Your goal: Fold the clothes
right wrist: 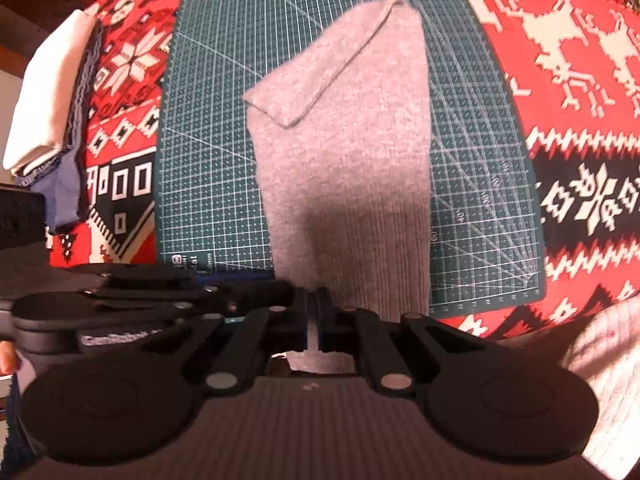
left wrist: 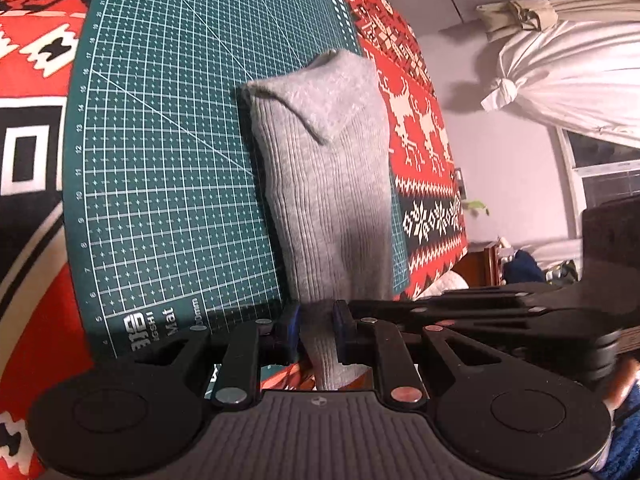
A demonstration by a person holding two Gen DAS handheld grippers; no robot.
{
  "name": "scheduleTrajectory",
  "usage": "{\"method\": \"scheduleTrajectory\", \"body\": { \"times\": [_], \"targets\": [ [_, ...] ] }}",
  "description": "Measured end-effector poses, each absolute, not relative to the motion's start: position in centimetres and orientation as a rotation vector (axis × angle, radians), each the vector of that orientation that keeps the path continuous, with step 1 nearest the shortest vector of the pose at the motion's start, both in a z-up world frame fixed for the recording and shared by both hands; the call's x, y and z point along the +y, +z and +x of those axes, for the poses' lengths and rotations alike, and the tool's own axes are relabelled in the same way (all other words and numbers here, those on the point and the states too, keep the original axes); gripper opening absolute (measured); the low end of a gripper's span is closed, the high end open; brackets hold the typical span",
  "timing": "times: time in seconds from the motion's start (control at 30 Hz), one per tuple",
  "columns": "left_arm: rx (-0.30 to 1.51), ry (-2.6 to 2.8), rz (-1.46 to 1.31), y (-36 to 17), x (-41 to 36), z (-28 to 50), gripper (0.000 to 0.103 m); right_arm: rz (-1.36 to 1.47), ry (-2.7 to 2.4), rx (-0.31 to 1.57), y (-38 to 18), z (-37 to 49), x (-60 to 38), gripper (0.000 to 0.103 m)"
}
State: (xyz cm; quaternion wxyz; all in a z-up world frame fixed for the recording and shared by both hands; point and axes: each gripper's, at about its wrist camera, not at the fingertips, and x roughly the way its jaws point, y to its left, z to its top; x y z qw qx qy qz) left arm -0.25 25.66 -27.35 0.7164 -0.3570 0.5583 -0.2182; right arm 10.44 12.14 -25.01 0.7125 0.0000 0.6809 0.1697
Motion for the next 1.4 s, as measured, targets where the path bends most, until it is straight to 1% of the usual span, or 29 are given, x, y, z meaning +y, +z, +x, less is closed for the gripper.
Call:
{"method": "scheduleTrajectory", "body": {
  "times": [0.17,0.23,0.43,0.53,0.63,0.8,0.83,0.9,0.97,1.1,1.2,1.4],
  "targets": [
    [1.255,-0.485,-0.754,-27.2,25.3,-0.6,0.016,-0.032,0.370,1.542,-25.8,9.9,12.3,0.004],
    [1.268,-0.475,-0.742,-27.4,25.1,-0.7,0.016,-0.030,0.367,1.543,-26.2,9.9,12.4,0.002],
    [1.275,-0.484,-0.749,-27.5,25.2,-0.7,0.016,-0.032,0.374,1.521,-26.1,9.5,12.3,0.001],
    [1.266,-0.490,-0.756,-27.3,25.4,-0.8,0.016,-0.001,0.364,1.502,-25.0,9.7,11.5,0.004],
    [1.252,-0.491,-0.751,-27.0,25.6,-1.0,0.016,0.006,0.345,1.485,-24.3,9.9,10.7,0.004],
    [1.245,-0.495,-0.764,-26.7,25.9,-0.9,0.016,0.008,0.332,1.483,-25.7,10.0,10.6,0.004],
    [1.240,-0.497,-0.762,-26.6,25.8,-0.8,0.016,-0.002,0.332,1.472,-26.2,9.9,10.7,0.002],
    [1.235,-0.502,-0.757,-26.3,25.8,-0.7,0.016,-0.004,0.331,1.472,-26.3,9.9,10.7,0.002],
    [1.230,-0.511,-0.758,-26.2,25.7,-0.6,0.016,0.013,0.334,1.478,-25.8,10.1,10.4,0.003],
    [1.215,-0.534,-0.780,-26.1,25.6,-0.3,0.016,0.052,0.340,1.412,-23.6,10.8,9.5,0.004],
    [1.194,-0.544,-0.809,-26.1,25.6,0.1,0.016,0.076,0.330,1.377,-22.9,12.0,9.2,0.004],
    [1.170,-0.555,-0.859,-26.2,26.2,1.2,0.016,0.067,0.315,1.377,-24.4,13.6,9.7,0.004]
  ]
}}
